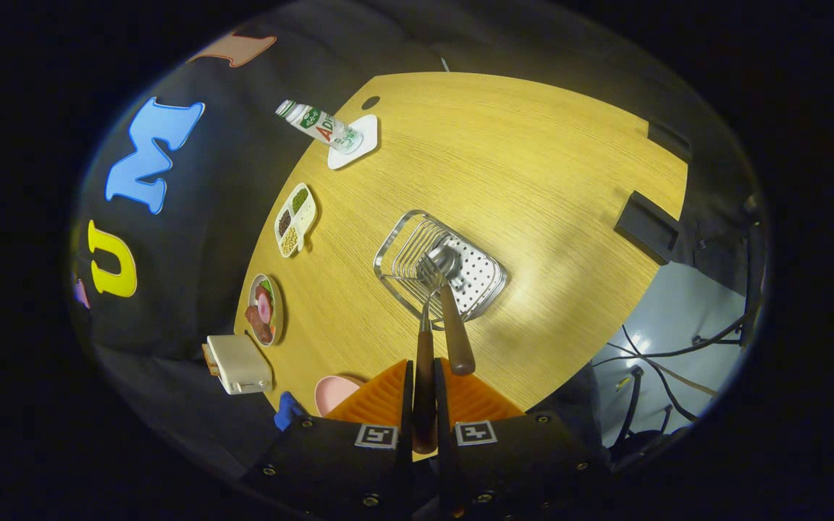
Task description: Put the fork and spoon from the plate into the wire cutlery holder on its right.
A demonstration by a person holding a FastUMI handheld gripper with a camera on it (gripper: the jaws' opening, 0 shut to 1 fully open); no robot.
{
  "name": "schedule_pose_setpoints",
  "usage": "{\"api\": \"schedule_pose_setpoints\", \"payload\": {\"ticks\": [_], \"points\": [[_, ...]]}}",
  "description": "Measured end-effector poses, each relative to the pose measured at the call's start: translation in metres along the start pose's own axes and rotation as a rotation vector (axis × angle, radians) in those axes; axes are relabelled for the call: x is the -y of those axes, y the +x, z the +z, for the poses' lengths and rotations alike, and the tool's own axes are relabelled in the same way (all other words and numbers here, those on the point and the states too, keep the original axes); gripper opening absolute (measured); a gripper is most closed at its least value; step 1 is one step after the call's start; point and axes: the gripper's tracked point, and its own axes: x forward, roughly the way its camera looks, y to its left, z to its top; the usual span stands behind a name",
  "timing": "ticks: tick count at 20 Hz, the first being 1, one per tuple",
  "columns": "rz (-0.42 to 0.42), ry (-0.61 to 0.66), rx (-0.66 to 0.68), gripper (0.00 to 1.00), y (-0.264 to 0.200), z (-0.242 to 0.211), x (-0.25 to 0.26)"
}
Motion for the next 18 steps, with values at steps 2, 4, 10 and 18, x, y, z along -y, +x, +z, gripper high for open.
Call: {"api": "schedule_pose_setpoints", "payload": {"ticks": [2,4,10,18], "points": [[-0.012,-0.005,0.011,0.16,-0.0004,0.0016,0.0025],[-0.007,0.001,0.012,0.16,-0.0018,0.0018,0.002],[-0.011,-0.007,0.026,0.24,-0.0057,0.0018,0.0041],[-0.012,-0.013,0.045,0.57,-0.009,0.0059,0.0043]]}}
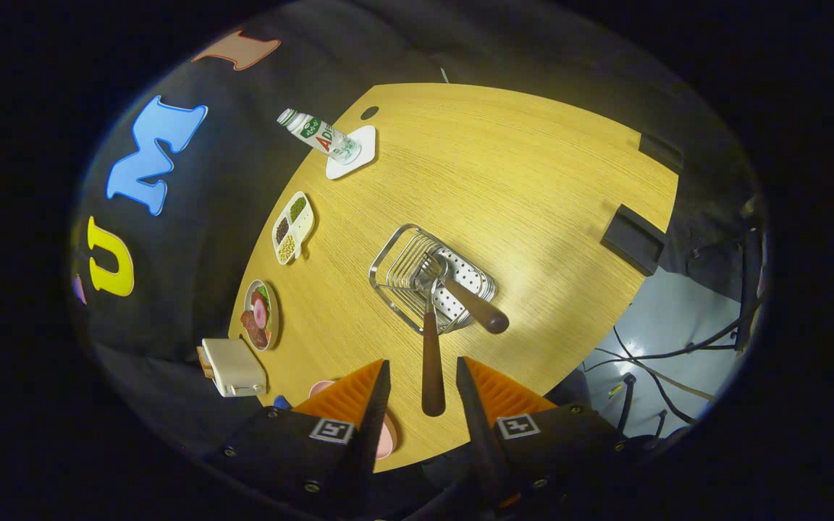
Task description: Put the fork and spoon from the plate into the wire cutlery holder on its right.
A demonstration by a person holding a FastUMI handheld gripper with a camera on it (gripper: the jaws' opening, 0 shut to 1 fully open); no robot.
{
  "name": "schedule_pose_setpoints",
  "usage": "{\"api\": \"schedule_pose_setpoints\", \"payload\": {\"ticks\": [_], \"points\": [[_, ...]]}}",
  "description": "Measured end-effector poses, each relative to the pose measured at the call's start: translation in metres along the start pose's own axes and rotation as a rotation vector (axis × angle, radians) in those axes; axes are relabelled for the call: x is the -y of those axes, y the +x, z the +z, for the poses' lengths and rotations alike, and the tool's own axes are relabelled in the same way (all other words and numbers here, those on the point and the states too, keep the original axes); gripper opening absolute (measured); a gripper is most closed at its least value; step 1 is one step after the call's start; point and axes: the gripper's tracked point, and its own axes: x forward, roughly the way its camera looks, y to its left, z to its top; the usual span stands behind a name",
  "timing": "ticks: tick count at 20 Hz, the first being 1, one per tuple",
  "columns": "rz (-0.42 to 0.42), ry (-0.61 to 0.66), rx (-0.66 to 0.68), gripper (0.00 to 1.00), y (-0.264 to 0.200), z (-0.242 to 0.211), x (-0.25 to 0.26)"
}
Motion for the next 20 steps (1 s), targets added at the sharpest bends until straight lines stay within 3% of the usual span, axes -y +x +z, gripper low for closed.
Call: {"api": "schedule_pose_setpoints", "payload": {"ticks": [2,5,6,13,20], "points": [[-0.005,0.0,-0.001,0.74,0.001,0.0,0.002],[-0.014,-0.005,0.006,0.77,0.001,-0.001,0.005],[-0.015,-0.005,0.009,0.97,0.001,0.0,0.006],[-0.063,-0.049,0.048,0.98,0.0,0.011,0.014],[-0.049,-0.154,0.144,0.98,-0.008,0.035,-0.005]]}}
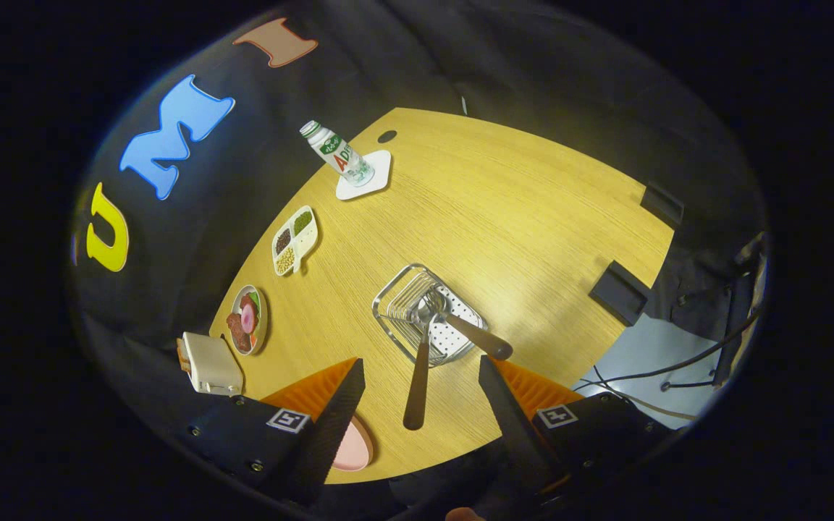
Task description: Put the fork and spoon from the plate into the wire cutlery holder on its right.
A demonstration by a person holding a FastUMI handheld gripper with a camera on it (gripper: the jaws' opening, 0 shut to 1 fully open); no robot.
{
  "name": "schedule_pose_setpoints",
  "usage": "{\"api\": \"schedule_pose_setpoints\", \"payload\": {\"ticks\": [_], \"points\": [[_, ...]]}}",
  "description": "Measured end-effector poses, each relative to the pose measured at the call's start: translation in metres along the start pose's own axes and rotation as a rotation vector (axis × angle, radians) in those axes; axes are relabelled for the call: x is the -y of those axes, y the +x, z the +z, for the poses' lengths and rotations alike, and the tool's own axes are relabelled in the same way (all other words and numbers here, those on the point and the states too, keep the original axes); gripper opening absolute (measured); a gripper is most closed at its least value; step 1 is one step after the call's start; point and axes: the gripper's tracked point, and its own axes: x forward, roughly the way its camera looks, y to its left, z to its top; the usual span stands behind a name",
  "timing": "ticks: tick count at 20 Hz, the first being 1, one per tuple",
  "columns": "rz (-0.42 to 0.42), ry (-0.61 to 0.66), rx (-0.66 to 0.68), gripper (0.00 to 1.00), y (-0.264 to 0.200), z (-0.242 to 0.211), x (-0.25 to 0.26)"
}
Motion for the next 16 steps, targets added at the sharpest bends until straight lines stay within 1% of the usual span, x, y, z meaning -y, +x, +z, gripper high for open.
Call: {"api": "schedule_pose_setpoints", "payload": {"ticks": [3,7,12,16], "points": [[0.001,-0.04,0.042,0.98,-0.004,0.014,-0.005],[-0.003,-0.131,0.137,0.98,-0.013,0.036,-0.016],[0.036,-0.237,0.313,0.98,-0.036,0.068,-0.043],[0.045,-0.333,0.493,0.98,-0.069,0.1,-0.064]]}}
